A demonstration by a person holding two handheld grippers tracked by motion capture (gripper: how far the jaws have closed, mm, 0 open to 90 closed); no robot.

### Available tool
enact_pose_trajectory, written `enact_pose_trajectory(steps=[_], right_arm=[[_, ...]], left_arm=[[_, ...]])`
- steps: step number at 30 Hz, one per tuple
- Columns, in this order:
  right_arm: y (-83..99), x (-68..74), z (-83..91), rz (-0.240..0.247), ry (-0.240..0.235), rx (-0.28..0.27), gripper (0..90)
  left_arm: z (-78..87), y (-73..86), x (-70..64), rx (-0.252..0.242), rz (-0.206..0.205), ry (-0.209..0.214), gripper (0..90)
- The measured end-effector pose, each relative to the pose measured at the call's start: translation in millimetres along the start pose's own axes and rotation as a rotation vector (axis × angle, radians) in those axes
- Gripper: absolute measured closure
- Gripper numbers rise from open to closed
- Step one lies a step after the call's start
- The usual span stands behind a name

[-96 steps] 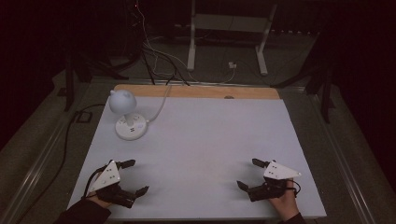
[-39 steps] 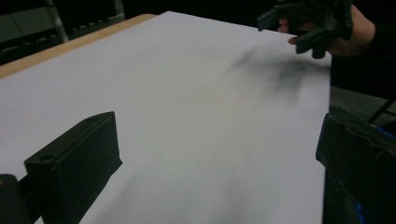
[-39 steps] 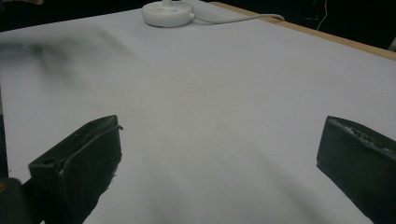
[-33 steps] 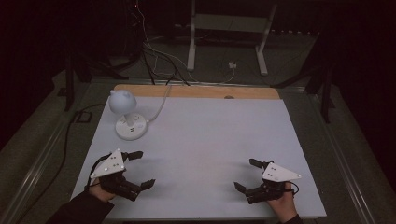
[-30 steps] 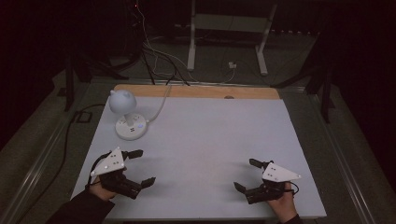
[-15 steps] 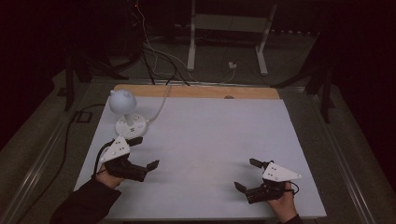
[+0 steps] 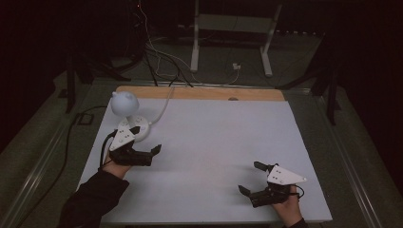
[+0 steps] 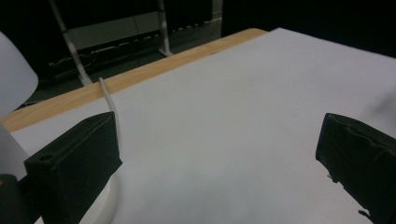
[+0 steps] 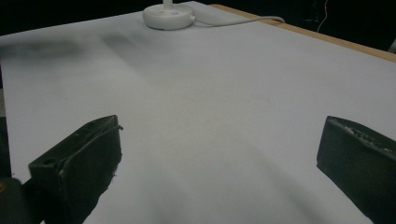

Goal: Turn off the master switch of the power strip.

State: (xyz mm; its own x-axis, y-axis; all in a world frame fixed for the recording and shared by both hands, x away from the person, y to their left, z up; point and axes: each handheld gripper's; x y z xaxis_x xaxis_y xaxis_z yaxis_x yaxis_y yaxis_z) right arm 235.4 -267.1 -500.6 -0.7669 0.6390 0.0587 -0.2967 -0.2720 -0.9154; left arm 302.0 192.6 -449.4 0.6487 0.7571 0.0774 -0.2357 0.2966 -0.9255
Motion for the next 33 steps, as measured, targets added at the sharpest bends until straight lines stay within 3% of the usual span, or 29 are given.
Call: enact_pose_trajectory(steps=[5,8,12,21,26,32,33], right_arm=[[0.3,-0.5,0.0,-0.005,-0.001,0.0,0.0],[0.3,-0.4,-0.2,-0.005,-0.003,0.001,0.0],[0.4,-0.6,0.0,-0.007,-0.007,0.0,0.0],[0.2,-0.7,0.3,-0.006,-0.009,0.0,0.0],[0.2,-1.0,0.9,-0.009,-0.01,-0.001,0.0],[0.2,-1.8,1.3,-0.012,-0.012,-0.003,0.0],[0.2,-1.8,1.3,-0.012,-0.012,-0.003,0.0]], left_arm=[[-11.9,1.4,8.9,0.002,0.04,-0.075,0.3],[-16.4,2.0,10.4,0.022,0.043,-0.099,0.3],[-26.6,4.2,10.8,0.051,0.033,-0.161,0.3],[-43.4,15.5,18.0,0.109,0.052,-0.203,0.4],[-48.5,21.1,19.2,0.128,0.028,-0.221,7.6],[-51.9,25.1,23.0,0.149,0.004,-0.273,27.2],[-52.2,25.5,23.7,0.146,0.005,-0.281,27.2]])
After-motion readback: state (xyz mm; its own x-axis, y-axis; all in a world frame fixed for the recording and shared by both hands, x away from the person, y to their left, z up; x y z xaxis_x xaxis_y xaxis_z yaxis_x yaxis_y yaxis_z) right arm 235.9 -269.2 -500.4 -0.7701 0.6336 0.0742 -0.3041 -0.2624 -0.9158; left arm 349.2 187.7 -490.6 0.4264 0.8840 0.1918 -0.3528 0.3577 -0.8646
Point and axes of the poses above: each handheld gripper's, and its own axes: z roughly backward along the jaws, y roughly out of its underside, x roughly to its left, and after that the axes turned 4 degrees about -z, right-handed
